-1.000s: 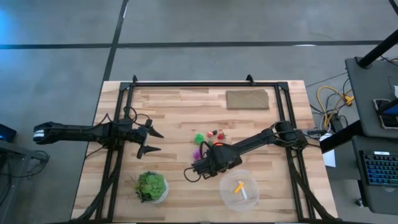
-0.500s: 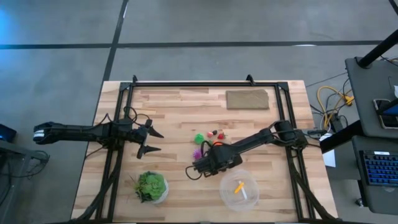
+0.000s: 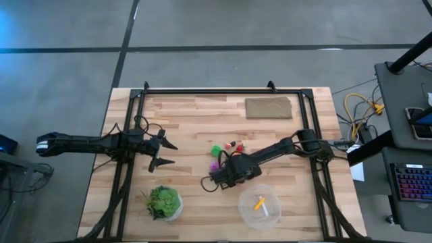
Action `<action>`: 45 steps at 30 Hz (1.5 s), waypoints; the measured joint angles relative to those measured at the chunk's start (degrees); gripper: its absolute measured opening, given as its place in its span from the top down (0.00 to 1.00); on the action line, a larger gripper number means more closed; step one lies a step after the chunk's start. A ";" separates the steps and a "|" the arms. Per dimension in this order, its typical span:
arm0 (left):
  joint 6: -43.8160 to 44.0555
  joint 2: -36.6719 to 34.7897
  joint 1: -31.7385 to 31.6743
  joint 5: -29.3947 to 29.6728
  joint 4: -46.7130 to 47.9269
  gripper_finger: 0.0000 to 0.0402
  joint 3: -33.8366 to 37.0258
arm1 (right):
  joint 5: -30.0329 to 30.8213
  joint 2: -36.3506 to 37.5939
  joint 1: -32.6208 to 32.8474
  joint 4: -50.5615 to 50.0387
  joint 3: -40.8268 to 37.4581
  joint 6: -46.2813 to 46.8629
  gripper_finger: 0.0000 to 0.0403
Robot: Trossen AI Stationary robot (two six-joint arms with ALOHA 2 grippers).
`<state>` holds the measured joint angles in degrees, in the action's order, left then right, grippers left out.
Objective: Pick and placing Produce into tupperware
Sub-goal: Put the bottom pink peach into the transparent container
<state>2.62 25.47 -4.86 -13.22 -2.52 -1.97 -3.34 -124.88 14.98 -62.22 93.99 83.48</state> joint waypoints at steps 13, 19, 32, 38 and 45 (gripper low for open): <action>-0.01 0.00 0.02 -0.01 0.02 0.29 0.00 | -1.37 0.00 0.70 0.88 -0.47 -1.01 0.51; 0.01 0.00 0.01 -0.01 0.01 0.29 -0.01 | -1.13 0.00 0.74 1.12 -0.47 -1.08 0.63; 0.00 0.00 0.00 0.00 0.01 0.29 0.00 | -2.06 0.02 0.74 1.32 -0.47 -2.17 0.74; 0.00 0.00 0.01 -0.01 0.01 0.29 0.01 | -4.11 0.78 0.75 0.96 2.55 -3.61 0.73; 0.00 0.00 0.01 -0.01 0.01 0.29 0.00 | -2.57 4.71 1.07 -8.11 11.36 -3.63 0.73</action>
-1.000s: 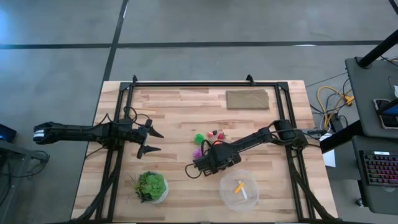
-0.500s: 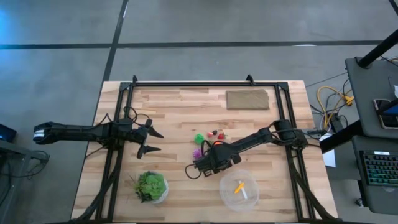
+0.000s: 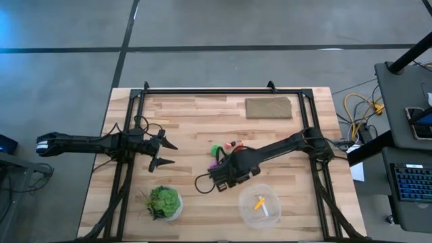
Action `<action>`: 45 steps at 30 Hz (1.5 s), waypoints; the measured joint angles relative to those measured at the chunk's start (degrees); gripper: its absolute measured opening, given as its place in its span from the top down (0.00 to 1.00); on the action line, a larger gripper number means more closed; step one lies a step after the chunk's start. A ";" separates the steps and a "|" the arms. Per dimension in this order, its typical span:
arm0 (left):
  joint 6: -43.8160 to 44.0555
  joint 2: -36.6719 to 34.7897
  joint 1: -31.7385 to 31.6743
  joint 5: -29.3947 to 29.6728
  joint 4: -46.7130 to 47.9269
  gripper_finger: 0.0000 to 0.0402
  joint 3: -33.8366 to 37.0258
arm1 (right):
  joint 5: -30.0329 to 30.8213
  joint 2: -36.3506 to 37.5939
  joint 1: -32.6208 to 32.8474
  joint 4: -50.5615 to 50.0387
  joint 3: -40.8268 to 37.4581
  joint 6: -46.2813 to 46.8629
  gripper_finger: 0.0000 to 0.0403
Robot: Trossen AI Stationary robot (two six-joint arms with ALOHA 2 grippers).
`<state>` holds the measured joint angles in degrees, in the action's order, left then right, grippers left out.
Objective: Pick and placing Produce into tupperware
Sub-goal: Put the bottom pink peach into the transparent container, then put the bottom red strawberry into the transparent container
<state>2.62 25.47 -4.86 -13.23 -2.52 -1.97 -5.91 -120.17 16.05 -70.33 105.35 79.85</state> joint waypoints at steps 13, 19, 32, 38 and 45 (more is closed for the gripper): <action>-0.01 0.00 -0.01 0.02 -0.01 0.29 -0.01 | -3.13 2.98 9.06 -19.49 14.43 9.70 0.72; -0.01 0.00 0.02 0.00 -0.02 0.29 0.01 | -4.79 2.81 12.93 -18.00 6.94 17.25 0.72; -0.01 0.00 -0.01 0.00 -0.01 0.29 0.01 | -3.06 2.96 13.07 2.23 -13.10 20.68 0.67; 0.01 0.00 0.00 0.01 0.00 0.29 0.00 | -1.35 3.03 12.32 3.04 -17.87 20.17 0.66; 0.01 0.00 0.02 0.01 0.00 0.29 -0.01 | 1.77 3.06 12.33 3.44 -16.53 15.32 0.52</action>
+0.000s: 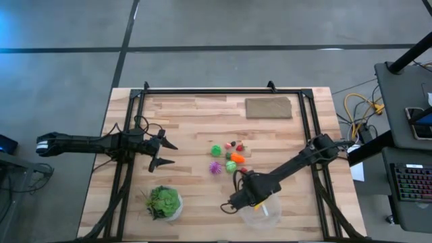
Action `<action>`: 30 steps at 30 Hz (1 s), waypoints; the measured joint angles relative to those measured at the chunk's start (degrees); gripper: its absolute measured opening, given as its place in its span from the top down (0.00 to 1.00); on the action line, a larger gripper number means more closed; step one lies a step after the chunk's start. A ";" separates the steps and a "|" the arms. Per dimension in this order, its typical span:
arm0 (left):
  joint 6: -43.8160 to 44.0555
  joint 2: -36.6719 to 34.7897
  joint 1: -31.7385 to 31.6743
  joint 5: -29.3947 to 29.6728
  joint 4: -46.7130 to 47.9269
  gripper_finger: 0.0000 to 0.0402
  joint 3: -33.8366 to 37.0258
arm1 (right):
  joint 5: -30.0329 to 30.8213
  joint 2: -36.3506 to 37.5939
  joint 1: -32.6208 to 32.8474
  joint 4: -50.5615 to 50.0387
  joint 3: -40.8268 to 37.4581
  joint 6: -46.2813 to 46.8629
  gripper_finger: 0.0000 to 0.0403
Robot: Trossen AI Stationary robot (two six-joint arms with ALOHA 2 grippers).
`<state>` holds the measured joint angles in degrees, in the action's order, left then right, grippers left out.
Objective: Pick and placing Produce into tupperware
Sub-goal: Put the bottom red strawberry into the transparent container
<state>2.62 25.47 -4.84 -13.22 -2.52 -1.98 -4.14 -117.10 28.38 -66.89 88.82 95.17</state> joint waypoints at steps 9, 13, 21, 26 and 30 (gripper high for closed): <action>0.01 0.00 0.00 -0.01 0.01 0.29 0.02 | 1.49 2.84 -0.35 -4.47 5.07 -2.14 0.32; -0.01 0.00 -0.02 0.00 -0.01 0.29 0.02 | 1.62 6.14 -2.43 -8.55 6.73 -2.26 0.30; -0.01 0.00 -0.02 0.01 0.01 0.29 0.02 | 1.40 5.39 -11.32 -5.92 5.70 -13.24 0.31; 0.00 0.00 -0.02 -0.01 -0.01 0.29 0.02 | 1.39 1.47 -14.83 -2.30 5.66 -20.62 0.32; 0.01 0.00 0.00 -0.01 -0.01 0.29 0.02 | 1.40 -1.32 -15.91 -2.71 5.31 -24.92 0.33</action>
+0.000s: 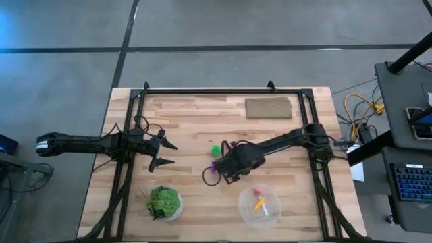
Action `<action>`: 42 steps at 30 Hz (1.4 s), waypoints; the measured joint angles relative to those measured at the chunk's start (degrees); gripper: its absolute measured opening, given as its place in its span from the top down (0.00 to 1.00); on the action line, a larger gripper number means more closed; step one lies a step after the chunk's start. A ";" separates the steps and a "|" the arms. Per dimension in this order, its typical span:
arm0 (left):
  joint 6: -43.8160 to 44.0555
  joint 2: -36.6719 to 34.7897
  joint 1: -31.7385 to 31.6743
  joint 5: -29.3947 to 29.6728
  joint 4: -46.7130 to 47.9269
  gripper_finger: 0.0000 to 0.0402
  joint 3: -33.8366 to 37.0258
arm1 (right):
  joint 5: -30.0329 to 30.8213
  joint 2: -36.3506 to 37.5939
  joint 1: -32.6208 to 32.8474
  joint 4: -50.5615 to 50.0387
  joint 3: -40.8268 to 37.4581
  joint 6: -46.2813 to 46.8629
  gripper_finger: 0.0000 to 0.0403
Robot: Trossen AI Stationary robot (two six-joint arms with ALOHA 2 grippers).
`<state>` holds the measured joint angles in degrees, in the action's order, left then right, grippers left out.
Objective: Pick and placing Produce into tupperware
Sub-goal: Put the bottom red strawberry into the transparent container
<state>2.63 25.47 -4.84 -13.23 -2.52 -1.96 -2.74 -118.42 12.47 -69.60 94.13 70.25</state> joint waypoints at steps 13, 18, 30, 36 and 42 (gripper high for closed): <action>0.00 0.00 -0.02 0.00 0.00 0.29 -0.02 | 1.14 -4.42 -0.62 3.03 -2.75 -3.68 0.37; 0.00 0.00 0.00 0.01 0.01 0.29 0.00 | 1.29 -4.32 -1.28 5.15 -2.71 -4.98 0.40; 0.00 0.00 0.00 0.02 0.00 0.29 -0.01 | 0.83 -4.36 -1.92 5.35 -3.41 -7.13 0.58; -0.01 0.00 0.00 0.01 0.00 0.29 -0.01 | -0.21 -4.32 -1.90 5.64 -5.10 -7.51 0.59; -0.02 0.00 0.00 0.02 0.00 0.29 0.00 | -0.19 -3.91 -1.86 5.15 -4.96 -7.90 0.61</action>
<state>2.61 25.47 -4.84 -13.21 -2.52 -1.96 -2.94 -122.33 10.61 -64.45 89.17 62.35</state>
